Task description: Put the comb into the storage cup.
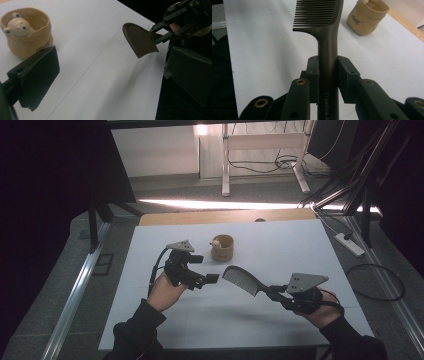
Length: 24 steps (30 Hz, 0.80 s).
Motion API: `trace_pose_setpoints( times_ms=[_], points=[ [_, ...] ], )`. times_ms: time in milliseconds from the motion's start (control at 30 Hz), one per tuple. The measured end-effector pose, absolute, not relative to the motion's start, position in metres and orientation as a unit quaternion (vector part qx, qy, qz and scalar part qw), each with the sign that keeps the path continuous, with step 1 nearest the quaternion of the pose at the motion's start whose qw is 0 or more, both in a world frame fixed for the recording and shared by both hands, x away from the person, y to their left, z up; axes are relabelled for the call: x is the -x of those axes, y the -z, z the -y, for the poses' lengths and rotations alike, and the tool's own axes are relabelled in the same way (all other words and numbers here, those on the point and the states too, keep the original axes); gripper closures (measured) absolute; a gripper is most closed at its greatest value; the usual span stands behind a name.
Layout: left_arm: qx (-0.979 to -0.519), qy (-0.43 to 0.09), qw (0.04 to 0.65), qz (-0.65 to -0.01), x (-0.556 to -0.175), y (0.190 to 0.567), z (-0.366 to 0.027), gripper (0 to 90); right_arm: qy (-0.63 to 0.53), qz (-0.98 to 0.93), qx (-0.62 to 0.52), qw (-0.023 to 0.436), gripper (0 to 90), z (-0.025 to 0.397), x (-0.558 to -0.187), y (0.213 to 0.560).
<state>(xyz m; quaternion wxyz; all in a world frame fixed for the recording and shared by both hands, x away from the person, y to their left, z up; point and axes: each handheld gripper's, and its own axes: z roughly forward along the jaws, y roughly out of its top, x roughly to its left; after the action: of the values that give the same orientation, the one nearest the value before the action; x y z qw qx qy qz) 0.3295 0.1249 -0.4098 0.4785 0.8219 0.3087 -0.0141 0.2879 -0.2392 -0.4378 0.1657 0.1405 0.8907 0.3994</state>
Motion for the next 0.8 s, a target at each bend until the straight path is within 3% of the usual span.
trace_pose_setpoints(
  times_ms=[800],
  points=[
    [-0.808, 0.078, 0.493, -0.315, -0.331, 0.417, -0.108, 0.0, -0.423, -0.884, -0.091, 0.178, 72.8, 0.225, -0.273, 0.437]
  ],
)
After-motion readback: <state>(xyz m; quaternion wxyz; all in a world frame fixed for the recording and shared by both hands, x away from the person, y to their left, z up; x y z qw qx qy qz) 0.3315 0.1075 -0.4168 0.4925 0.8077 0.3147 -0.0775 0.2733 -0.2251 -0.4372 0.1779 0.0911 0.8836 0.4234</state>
